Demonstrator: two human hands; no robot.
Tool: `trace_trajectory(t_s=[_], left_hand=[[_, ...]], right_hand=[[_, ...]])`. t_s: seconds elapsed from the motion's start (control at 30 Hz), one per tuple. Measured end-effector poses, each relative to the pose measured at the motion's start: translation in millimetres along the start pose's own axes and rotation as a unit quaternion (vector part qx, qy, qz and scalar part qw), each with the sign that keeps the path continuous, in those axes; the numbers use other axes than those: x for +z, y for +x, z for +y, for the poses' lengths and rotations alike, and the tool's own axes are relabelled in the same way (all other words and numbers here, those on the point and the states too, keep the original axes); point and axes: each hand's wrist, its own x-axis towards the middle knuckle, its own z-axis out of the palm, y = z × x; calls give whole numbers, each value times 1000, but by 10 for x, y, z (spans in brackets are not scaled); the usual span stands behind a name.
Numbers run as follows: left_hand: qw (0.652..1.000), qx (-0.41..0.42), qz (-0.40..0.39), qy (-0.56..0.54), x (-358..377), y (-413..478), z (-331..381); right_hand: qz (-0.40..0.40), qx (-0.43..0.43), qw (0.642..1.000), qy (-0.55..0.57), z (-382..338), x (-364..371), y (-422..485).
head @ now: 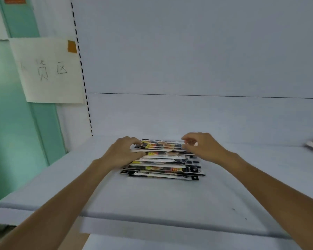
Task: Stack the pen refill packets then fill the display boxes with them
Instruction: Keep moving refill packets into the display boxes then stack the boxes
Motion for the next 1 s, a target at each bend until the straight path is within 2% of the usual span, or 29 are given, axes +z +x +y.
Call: trace_trajectory(t_s=[0.1, 0.27, 0.4, 0.57, 0.67, 0.73, 0.8, 0.9, 1.0], left_hand=[[997, 10, -26, -65, 45, 94, -22], [996, 74, -2, -50, 71, 147, -66], [993, 104, 61, 2, 81, 141, -119], [983, 154, 93, -37, 50, 115, -206], [978, 174, 61, -99, 76, 81, -192], [980, 157, 64, -102, 89, 68, -180], [986, 101, 95, -97, 92, 78, -214], [993, -2, 34, -114, 91, 98, -302], [989, -13, 2, -148, 104, 83, -312]], right_hand=[[-32, 34, 996, -70, -84, 129, -59], [61, 38, 994, -88, -165, 343, -35], [136, 34, 990, -27, -69, 395, -69], [124, 20, 992, -5, -58, 365, -116], [58, 56, 995, 57, -134, 385, -122], [38, 75, 995, 55, -146, 396, -123], [61, 74, 995, 29, -136, 397, -128], [86, 50, 995, -6, -122, 373, -159], [97, 41, 993, 57, -124, 376, -191]])
